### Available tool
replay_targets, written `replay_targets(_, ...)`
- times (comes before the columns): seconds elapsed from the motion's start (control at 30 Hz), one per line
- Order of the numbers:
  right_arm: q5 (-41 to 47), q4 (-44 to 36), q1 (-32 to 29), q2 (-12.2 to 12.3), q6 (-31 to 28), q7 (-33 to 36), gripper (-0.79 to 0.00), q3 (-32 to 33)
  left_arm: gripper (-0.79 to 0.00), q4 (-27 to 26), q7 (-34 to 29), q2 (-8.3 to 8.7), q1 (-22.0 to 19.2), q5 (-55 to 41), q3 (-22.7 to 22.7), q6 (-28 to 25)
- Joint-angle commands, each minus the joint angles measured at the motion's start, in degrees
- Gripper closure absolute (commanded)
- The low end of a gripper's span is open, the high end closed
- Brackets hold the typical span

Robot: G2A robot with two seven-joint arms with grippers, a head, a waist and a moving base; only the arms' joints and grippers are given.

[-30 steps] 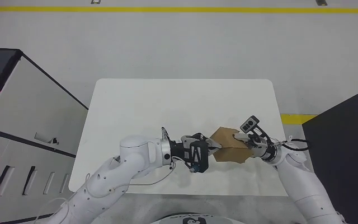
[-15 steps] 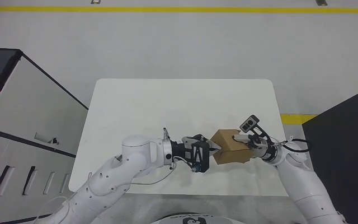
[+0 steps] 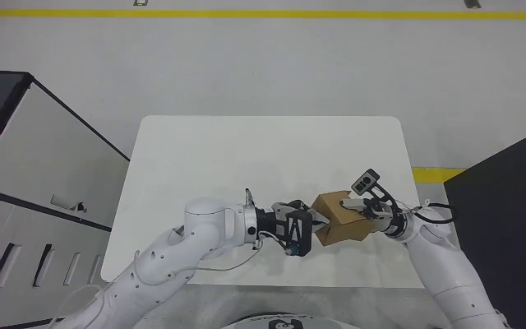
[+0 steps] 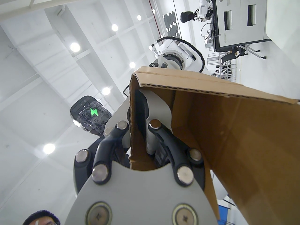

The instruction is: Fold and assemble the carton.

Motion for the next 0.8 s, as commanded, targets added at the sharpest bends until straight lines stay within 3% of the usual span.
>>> replay_targets(0.0,0.0,0.0,0.1,0.0,-0.1,0.1,0.000,-0.1,0.000,0.1,0.1,-0.06,-0.2,0.0,0.3,-0.1)
replay_targets(0.77,-0.2,0.7,0.8,-0.1,0.2,0.9,0.000,-1.1,0.000,1.6,0.6,-0.32,-1.7,-0.1,1.5,0.1)
